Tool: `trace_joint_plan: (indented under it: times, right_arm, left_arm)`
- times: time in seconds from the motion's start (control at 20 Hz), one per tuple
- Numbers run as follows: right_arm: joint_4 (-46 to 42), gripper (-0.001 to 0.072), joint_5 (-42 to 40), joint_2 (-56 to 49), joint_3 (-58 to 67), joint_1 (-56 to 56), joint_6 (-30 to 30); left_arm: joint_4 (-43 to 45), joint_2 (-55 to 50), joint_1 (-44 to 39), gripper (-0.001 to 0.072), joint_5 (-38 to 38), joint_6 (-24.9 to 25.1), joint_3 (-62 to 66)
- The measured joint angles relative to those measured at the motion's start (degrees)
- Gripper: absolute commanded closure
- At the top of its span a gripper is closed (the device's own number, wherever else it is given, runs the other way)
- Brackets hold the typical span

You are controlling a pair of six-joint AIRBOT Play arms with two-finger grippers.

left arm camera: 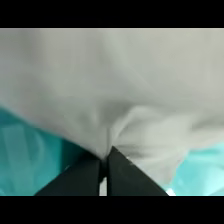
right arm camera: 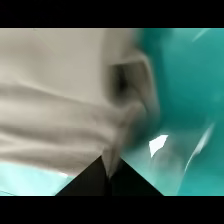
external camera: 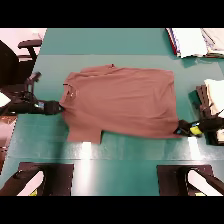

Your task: Fold the shirts.

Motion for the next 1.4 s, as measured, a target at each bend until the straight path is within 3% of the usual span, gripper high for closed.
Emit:
trace_joint_plan:
  times: [0.4,0.65,0.8,1.0,1.4]
  right_arm:
    - [0.94,0.07,1.44,11.96,40.72,1.25,0.04]
    - [-0.11,0.0701,2.38,11.91,67.54,1.29,1.31]
    - [-3.37,0.0701,6.69,8.72,80.39,1.31,4.15]
    - [-6.05,0.0702,11.52,3.89,85.09,1.44,7.06]
    - [-8.63,0.0701,14.21,-13.57,68.61,9.01,8.13]
  left_arm:
    - [-0.07,7.15,-0.04,0.0681,-1.88,-2.36,37.2]
    - [0.61,7.87,-0.04,0.0682,0.59,-4.48,62.12]
    - [3.65,7.98,-0.07,0.0682,2.71,-6.23,70.03]
    - [8.72,5.84,-0.07,0.0681,0.42,-9.29,70.73]
    - [7.82,-11.02,-0.04,0.068,-7.72,-9.77,48.26]
